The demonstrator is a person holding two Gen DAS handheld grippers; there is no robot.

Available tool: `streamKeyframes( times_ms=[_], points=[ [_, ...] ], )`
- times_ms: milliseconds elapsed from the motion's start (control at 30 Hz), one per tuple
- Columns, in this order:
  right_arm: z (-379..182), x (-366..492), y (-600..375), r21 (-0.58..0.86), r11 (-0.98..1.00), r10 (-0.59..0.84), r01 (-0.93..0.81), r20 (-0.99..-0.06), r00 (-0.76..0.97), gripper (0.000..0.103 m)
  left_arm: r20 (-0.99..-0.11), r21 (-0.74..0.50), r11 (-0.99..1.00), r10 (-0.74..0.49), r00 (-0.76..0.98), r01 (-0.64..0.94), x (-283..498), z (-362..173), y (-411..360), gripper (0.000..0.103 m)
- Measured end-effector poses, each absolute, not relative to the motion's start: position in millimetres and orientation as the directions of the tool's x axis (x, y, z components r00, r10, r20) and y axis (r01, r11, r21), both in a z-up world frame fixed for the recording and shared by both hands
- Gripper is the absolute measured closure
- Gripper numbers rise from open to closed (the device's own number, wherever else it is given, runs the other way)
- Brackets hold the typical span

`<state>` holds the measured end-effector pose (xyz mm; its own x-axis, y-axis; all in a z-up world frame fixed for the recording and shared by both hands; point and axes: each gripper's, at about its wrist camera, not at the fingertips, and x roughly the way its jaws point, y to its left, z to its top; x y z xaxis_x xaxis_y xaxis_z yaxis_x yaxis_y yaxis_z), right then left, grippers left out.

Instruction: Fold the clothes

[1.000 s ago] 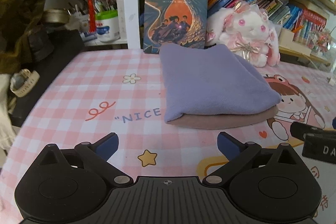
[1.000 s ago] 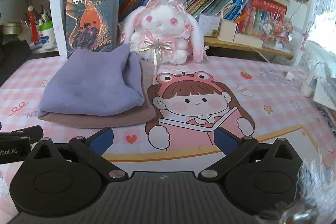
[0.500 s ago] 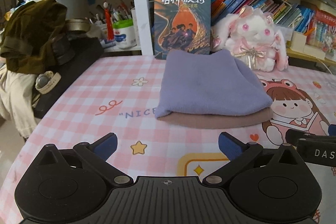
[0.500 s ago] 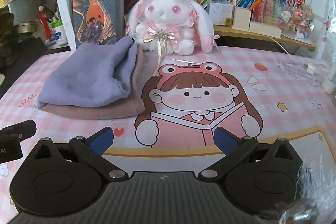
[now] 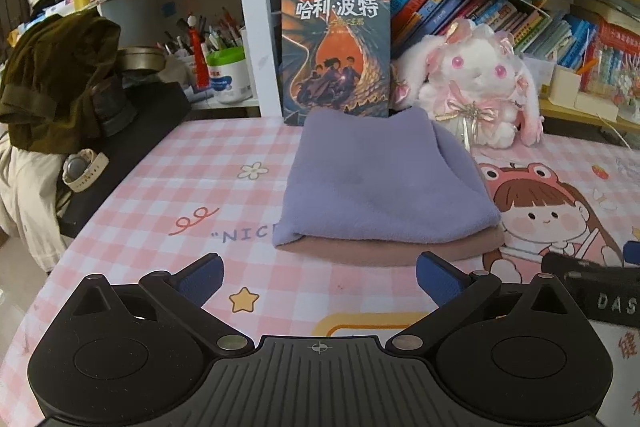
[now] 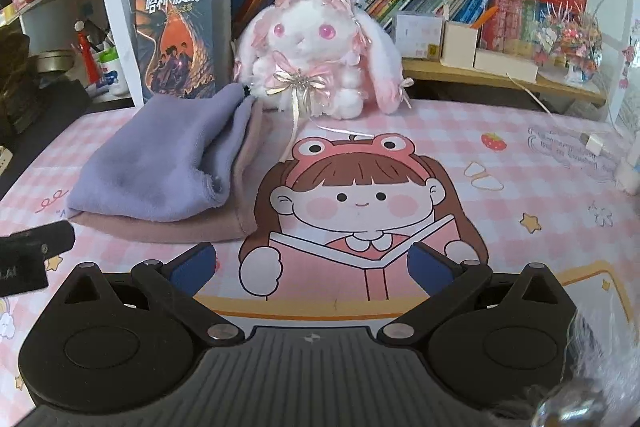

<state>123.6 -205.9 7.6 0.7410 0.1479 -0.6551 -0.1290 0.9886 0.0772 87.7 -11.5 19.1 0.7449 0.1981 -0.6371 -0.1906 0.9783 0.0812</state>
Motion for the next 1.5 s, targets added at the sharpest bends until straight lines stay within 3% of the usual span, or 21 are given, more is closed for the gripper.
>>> streamKeyframes(
  times_ms=[1500],
  points=[
    [15,110,-144,0.018,0.997,0.072,-0.081,-0.667,0.742,0.000,-0.682,0.015,0.995,0.080,0.727,-0.095,97,7,46,0.000]
  ],
)
